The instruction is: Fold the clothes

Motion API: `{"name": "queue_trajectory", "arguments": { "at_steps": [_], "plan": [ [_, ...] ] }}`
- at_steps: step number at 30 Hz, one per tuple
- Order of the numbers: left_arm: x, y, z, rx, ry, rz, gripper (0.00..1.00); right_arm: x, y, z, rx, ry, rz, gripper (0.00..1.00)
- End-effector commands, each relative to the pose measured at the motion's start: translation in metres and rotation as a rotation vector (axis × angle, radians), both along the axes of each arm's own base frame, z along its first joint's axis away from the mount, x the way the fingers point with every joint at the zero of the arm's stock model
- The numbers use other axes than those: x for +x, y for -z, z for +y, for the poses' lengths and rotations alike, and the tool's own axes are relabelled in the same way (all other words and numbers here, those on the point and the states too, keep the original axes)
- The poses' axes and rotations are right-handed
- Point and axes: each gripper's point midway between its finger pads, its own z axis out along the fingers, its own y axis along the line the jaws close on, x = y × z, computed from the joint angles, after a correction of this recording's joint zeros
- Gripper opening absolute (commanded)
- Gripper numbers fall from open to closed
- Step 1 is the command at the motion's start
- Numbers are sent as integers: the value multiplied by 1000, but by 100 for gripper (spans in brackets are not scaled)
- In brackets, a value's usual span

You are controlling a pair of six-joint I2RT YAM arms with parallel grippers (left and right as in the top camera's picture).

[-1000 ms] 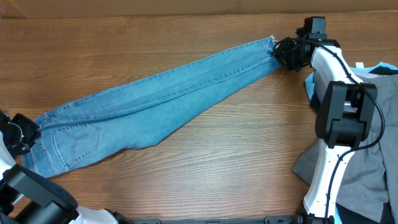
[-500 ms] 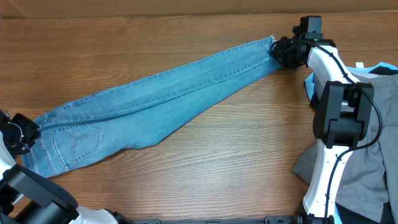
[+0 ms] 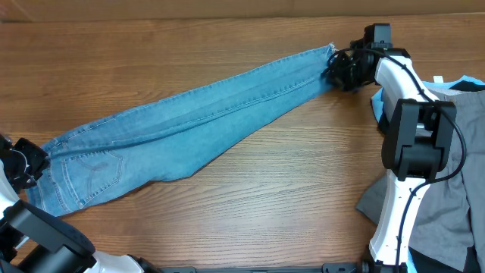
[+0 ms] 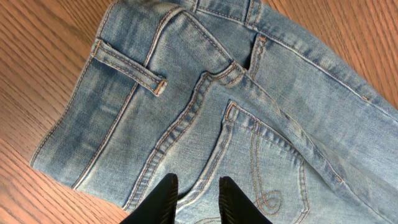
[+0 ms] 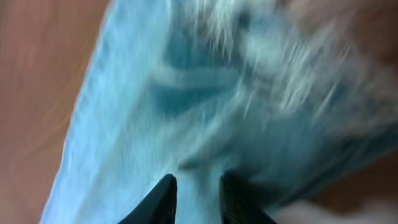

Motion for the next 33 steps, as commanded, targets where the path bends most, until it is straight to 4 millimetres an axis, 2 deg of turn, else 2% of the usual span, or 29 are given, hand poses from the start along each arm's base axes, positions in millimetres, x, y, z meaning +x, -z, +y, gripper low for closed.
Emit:
{"name": "queue_trajectory", "arguments": {
  "at_steps": [1,7,8,14,20,25,28,30,33],
  "plan": [
    [6,-4,0,5,27,-13,27,-20,0,32,81,-66,70,27],
    [6,-4,0,4,28,-13,29,-40,1,71,84,-179,103,28],
    [6,-4,0,4,28,-13,29,-44,1,84,83,-205,108,28],
    [6,-4,0,5,28,-13,29,-57,1,121,80,-283,112,29],
    [6,-4,0,6,27,-15,30,-55,2,152,35,-341,49,33],
    [7,-4,1,8,27,-18,30,-46,0,164,27,-360,-11,37],
    [7,-4,1,9,27,-19,31,-42,-2,165,28,-360,-32,31],
    [9,-4,0,3,30,-27,31,-37,-3,164,30,-356,-53,19],
    [12,-5,-1,-6,34,-44,31,-30,-6,164,36,-355,-86,17]
  ]
}}
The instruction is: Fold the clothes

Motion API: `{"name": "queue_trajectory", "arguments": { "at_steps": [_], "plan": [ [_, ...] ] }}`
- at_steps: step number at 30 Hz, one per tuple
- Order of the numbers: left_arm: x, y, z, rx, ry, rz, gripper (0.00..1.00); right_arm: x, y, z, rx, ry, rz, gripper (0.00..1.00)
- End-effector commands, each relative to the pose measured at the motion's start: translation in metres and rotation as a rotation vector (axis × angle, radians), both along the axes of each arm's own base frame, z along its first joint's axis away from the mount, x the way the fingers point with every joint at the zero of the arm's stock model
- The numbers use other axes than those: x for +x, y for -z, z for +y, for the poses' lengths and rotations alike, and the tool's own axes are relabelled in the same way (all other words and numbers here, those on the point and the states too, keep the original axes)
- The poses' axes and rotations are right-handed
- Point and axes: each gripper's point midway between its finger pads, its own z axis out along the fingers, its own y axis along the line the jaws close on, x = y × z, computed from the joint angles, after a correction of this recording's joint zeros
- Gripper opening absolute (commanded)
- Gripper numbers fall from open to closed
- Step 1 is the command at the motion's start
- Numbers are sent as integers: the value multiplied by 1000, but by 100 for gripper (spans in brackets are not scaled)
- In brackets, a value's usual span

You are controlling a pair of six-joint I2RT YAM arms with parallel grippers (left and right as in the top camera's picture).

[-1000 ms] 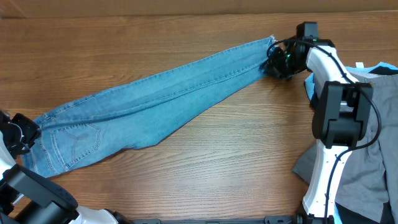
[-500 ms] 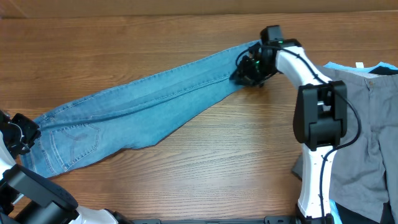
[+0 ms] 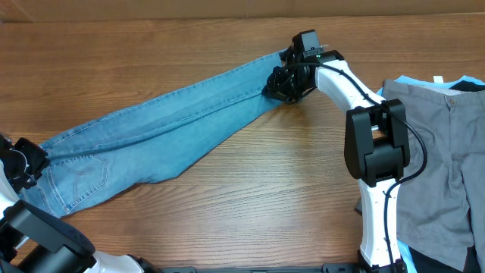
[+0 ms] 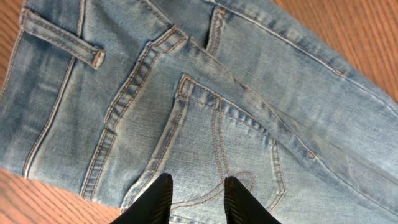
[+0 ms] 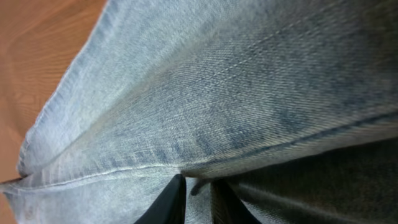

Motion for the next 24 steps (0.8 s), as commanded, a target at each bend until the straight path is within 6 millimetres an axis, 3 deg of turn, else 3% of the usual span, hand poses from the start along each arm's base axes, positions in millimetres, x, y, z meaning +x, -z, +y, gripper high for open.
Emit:
{"name": "queue_trajectory", "arguments": {
  "at_steps": [1,3,6,10,16,20,24],
  "plan": [
    [10,-5,-1,-3,32,-34,31,6,-1,0,17,-2,-27,17],
    [10,-5,-1,-4,32,-33,31,7,-2,0,17,-2,-34,17],
    [10,-4,-1,-4,32,-33,31,8,-2,0,14,0,-36,28],
    [10,-5,-1,-1,32,-35,32,2,-3,-5,27,21,21,28],
    [10,-5,-1,-1,32,-35,33,0,-46,-6,175,-44,5,25],
    [11,-5,0,1,32,-37,33,-6,-67,4,248,-69,9,21],
    [11,-5,0,3,32,-40,33,-16,-53,14,180,-49,65,19]
  ]
}}
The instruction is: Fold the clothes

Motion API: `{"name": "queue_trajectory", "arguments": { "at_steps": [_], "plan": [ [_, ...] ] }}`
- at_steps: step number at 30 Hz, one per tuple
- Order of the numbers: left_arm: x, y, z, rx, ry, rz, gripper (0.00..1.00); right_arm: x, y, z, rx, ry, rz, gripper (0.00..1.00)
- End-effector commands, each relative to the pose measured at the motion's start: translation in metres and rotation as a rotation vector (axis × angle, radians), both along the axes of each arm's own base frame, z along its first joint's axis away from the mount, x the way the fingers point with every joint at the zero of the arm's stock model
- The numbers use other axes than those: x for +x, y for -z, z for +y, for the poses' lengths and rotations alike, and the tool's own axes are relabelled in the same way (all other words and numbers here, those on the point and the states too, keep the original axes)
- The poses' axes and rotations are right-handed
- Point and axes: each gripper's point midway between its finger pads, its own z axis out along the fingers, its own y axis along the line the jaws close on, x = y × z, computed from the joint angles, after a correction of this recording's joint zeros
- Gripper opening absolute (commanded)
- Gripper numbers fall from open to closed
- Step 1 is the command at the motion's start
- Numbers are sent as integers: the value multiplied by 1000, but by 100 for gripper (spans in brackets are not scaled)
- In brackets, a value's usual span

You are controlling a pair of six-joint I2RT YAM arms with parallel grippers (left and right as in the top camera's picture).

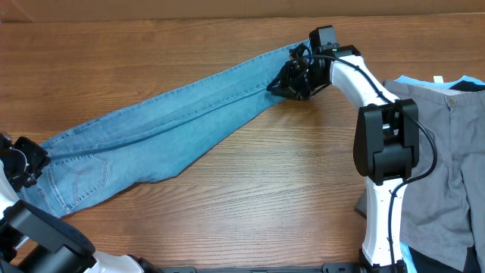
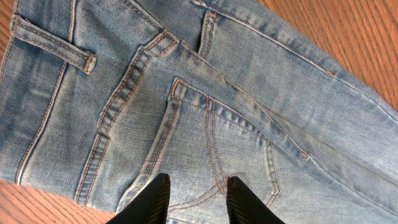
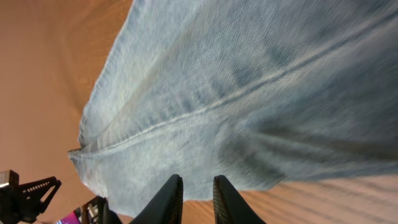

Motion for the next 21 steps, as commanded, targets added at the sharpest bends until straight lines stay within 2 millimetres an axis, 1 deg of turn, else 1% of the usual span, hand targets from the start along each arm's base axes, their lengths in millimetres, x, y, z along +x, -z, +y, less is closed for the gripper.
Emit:
{"name": "queue_trajectory", "arguments": {
  "at_steps": [1,4,6,9,11,12,15,21],
  "plan": [
    [7,-4,1,7,28,-21,33,-4,-22,23,-33,-14,-32,18],
    [7,-4,1,7,29,-20,34,-10,0,28,-168,27,-15,17],
    [7,-4,0,6,29,-20,34,-12,9,34,-205,28,-30,18],
    [7,-4,0,5,28,-20,34,-8,13,41,-232,43,-58,18],
    [7,-4,0,5,28,-20,35,-6,14,40,-242,68,-56,17],
    [7,-4,0,5,28,-20,35,-5,15,38,-251,87,-48,16],
    [7,-4,0,5,28,-19,35,-4,18,34,-275,112,-40,6],
    [7,-4,0,6,28,-21,35,-1,21,30,-300,124,-51,8]
  ]
}}
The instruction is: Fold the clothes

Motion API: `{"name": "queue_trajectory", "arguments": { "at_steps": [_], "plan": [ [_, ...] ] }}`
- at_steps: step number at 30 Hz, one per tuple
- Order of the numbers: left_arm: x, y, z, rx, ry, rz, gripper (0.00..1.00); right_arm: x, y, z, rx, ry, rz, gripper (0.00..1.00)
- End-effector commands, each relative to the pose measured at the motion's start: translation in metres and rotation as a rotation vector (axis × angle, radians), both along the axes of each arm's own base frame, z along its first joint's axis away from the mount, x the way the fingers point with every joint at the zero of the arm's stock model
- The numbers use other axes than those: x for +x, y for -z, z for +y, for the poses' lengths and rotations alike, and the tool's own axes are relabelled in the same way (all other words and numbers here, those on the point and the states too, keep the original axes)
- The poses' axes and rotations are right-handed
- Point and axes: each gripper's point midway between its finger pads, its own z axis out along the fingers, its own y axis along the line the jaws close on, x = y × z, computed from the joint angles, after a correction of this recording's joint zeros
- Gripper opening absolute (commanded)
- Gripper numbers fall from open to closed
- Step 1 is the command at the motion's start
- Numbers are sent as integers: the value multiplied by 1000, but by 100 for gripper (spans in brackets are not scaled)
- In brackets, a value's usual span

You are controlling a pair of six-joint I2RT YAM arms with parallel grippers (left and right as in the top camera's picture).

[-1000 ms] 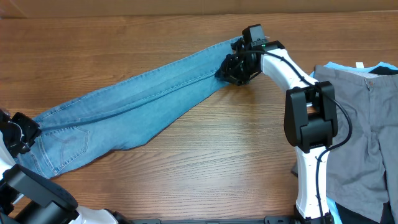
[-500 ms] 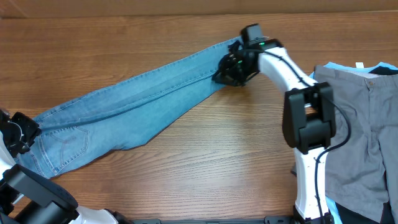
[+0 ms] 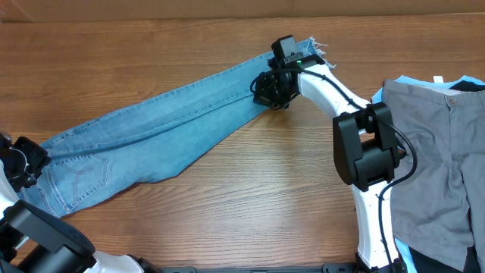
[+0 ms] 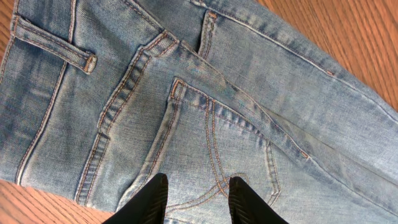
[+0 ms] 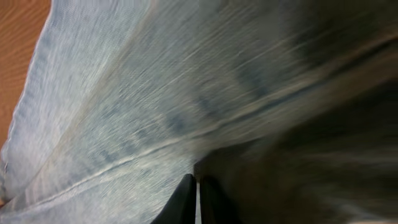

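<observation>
Light blue jeans [image 3: 167, 121] lie stretched across the wooden table, waist at the lower left and frayed hem [image 3: 311, 47] at the upper right. At the waist my left gripper [image 3: 26, 163] hovers; in the left wrist view it [image 4: 196, 198] is open, just above the back pocket [image 4: 217, 143], with nothing between its fingers. My right gripper [image 3: 270, 91] sits on the leg's near edge a little short of the hem. The blurred right wrist view shows its fingers [image 5: 186, 199] pressed together on a fold of the denim [image 5: 124, 124].
Grey shorts [image 3: 439, 152] lie at the right side of the table, over a light blue garment [image 3: 405, 79] and a dark item [image 3: 470, 89]. The right arm's white links [image 3: 364, 159] stand between jeans and shorts. Bare wood [image 3: 265, 197] fills the front middle.
My right gripper was nearer the hem with its fingers slightly apart; now it is further left along the leg and shut on the denim. The left gripper and the waist have not moved.
My right gripper was first at the hem, with the jeans reaching further right. Later the jeans lay shifted left, with the gripper on the leg's near edge and more of the grey shorts showing. Now it is pinched on the leg. The left gripper stayed open over the waist.
</observation>
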Motion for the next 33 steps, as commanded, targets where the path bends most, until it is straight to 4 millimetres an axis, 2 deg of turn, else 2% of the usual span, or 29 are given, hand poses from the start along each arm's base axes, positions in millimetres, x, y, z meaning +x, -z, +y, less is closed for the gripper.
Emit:
{"name": "queue_trajectory", "arguments": {
  "at_steps": [1,4,5,9,12,18,19,21,23,25,28,29,33],
  "plan": [
    [7,-4,0,6,28,-21,36,7,-14,-5,-22,26,-43,10],
    [8,-4,1,7,28,-21,36,10,-12,-2,-17,22,-59,32],
    [8,-4,1,7,28,-22,36,11,-11,-2,-16,22,-63,33],
    [8,-4,1,7,28,-22,36,22,-16,2,2,23,-114,34],
    [8,-4,1,7,28,-21,36,38,-25,7,31,24,-190,24],
    [8,-4,1,7,28,-21,37,67,-54,24,141,4,-350,19],
    [7,-4,0,6,28,-21,37,69,-60,28,174,-10,-368,20],
    [7,-4,0,4,28,-19,37,72,-75,38,252,-48,-408,33],
    [7,-4,0,4,28,-19,37,76,-81,38,273,-54,-432,41],
    [7,-4,0,4,28,-18,38,80,-79,29,257,-33,-431,41],
    [5,-3,-2,-3,30,-11,40,83,-73,5,233,3,-393,41],
    [6,-4,-3,-8,32,-15,41,86,-75,-11,219,-3,-401,41],
    [12,-5,-9,-43,46,-56,42,88,-90,-41,205,-31,-424,41]
  ]
}}
